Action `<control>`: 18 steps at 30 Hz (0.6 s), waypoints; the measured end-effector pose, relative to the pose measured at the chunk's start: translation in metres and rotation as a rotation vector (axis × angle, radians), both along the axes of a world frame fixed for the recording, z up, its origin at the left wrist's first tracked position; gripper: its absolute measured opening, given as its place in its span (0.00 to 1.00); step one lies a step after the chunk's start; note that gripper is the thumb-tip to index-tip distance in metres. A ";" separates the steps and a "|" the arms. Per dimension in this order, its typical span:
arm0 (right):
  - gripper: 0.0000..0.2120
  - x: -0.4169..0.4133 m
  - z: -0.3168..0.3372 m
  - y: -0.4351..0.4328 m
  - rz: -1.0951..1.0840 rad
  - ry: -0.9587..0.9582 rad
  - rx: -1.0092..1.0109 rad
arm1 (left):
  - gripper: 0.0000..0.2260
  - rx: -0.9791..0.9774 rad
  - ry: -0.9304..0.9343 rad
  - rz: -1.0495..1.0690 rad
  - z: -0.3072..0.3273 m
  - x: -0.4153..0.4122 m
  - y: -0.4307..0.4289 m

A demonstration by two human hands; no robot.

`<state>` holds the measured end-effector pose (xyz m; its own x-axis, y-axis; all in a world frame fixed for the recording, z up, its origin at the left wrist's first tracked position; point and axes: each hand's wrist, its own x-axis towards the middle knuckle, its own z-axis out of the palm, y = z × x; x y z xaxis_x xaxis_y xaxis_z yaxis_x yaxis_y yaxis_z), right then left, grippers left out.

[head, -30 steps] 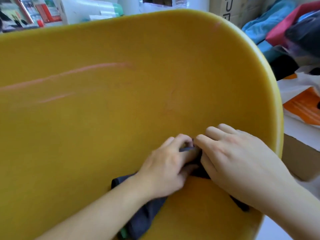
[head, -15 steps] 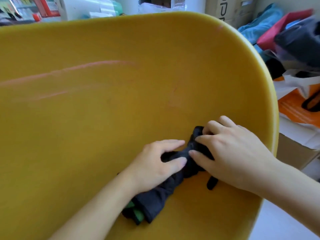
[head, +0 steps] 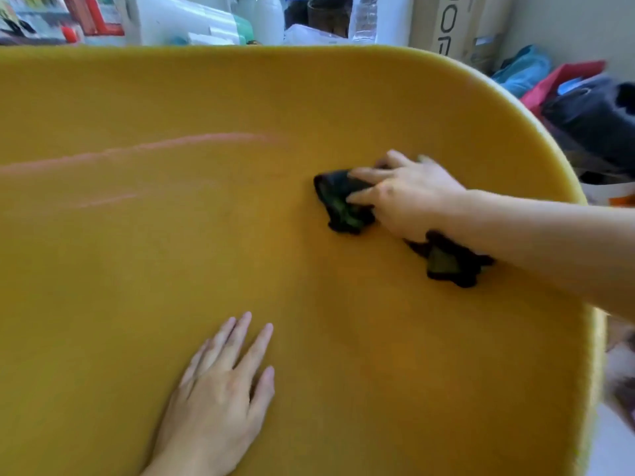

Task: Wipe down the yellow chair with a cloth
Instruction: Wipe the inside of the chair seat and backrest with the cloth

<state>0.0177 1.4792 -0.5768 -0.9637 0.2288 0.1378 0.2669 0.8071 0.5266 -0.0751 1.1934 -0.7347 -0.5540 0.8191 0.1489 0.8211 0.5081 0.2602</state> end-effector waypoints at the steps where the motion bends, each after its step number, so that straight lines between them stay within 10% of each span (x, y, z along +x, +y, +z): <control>1: 0.18 -0.006 0.010 0.008 -0.097 0.110 0.020 | 0.24 -0.028 0.005 -0.006 0.000 0.002 0.000; 8: 0.17 0.003 -0.090 -0.133 0.050 -0.064 -0.417 | 0.27 -0.127 -0.047 -0.005 0.014 0.009 -0.003; 18: 0.19 0.027 0.021 -0.006 -0.267 0.275 0.019 | 0.29 -0.020 0.032 0.021 0.007 0.011 -0.003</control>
